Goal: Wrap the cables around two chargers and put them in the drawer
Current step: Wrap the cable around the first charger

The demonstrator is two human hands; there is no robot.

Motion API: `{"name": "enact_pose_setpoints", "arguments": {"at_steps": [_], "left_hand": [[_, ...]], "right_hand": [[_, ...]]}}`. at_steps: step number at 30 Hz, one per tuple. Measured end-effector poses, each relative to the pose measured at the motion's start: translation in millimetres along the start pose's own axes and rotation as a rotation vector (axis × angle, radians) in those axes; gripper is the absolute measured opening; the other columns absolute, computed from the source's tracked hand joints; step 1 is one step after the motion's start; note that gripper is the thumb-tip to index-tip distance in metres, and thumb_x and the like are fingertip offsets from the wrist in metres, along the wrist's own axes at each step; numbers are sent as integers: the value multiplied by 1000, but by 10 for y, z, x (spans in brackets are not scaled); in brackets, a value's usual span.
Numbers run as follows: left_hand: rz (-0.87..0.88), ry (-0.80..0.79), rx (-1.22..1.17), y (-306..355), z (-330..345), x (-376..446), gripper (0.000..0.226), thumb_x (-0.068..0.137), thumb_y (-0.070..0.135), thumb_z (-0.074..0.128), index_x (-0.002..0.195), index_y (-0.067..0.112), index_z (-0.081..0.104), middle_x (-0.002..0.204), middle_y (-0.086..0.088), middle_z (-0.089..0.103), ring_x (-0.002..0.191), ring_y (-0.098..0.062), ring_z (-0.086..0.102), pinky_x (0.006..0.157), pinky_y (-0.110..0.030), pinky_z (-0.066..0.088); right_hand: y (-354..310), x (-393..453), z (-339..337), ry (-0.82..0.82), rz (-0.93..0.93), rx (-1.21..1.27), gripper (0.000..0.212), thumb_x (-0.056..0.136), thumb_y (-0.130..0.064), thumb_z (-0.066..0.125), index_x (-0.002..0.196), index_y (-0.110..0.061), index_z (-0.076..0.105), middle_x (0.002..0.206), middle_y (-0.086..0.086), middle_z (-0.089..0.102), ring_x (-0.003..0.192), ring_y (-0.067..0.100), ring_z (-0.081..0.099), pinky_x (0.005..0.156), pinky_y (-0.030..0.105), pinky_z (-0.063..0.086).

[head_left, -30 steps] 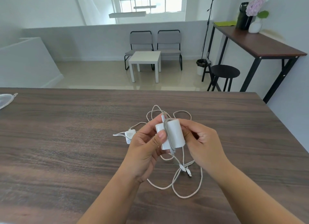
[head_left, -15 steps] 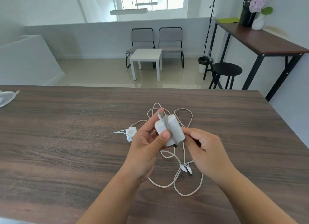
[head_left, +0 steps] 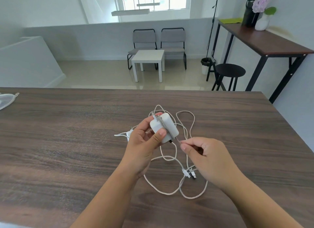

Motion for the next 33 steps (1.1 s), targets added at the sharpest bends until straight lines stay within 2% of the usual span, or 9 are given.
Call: {"name": "enact_pose_setpoints", "arguments": {"at_steps": [4,7,10,13,16,19,22,28,33], "left_hand": [[-25,21,45,-34,-64,20,50,80,16,73,128,9,58,107,-5,72,103,-22,67,86,-35,56],[-28,71,112,-57,-90,20,48,85,14,72,131,8,57,109,-5,72,106,-23,66,90,-41,57],[-23,86,152,-55,-30,9,47,84,12,64,130,6,57,107,-7,72,101,-20,66,86,-35,59],[-19,100,144,-30,-9,4,44,87,10,61,130,5,56,108,-9,73,99,-20,67,82,-32,60],[-9,105,160,11,-18,0,46,87,17,69,130,7,57,116,-18,70,103,-26,66,84,-38,60],[3,87,190,45,-13,-12,44,84,18,65,126,10,60,118,-22,67,104,-28,65,81,-39,60],[5,64,197,63,2,-20,40,86,18,67,125,12,61,115,-17,69,101,-26,67,79,-39,60],[-50,20,125,37,-4,-15,37,85,21,61,121,14,65,109,-11,72,95,-22,69,79,-39,59],[-52,3,148,29,15,-40,40,84,21,62,123,12,63,103,-7,74,93,-20,70,75,-36,58]], "right_hand": [[-140,12,-63,-37,-98,-234,13,91,-29,60,85,-28,72,62,-16,61,67,5,55,59,14,39],[-382,12,5,-159,-288,-449,26,92,-36,45,92,-27,69,75,-16,60,72,8,56,65,26,46],[-520,26,173,-312,-400,-607,39,93,-38,30,100,-27,67,89,-12,63,81,14,61,68,35,51],[-686,16,234,-328,-532,-659,39,90,-34,30,88,-24,68,81,-11,64,71,15,62,55,30,50],[-779,105,138,-302,-546,-652,33,91,-33,36,87,-22,67,79,-13,62,71,12,59,60,29,49],[-816,192,23,-345,-525,-582,27,91,-36,42,86,-26,65,69,-24,48,68,-2,48,66,11,35],[-858,232,8,-389,-535,-541,24,91,-34,46,86,-26,67,68,-27,48,68,-12,47,68,5,33],[-904,271,-57,-400,-543,-394,20,92,-25,53,88,-19,71,75,-19,60,72,-3,56,68,8,38],[-868,305,-16,-391,-514,-342,19,92,-25,53,87,-19,71,73,-9,64,70,7,58,66,19,44]]}}
Point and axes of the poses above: each hand's wrist, its own x-axis towards the middle knuckle, its own z-axis out of the palm, y = z × x, the point moved 10 cm from there along x, towards the middle knuckle
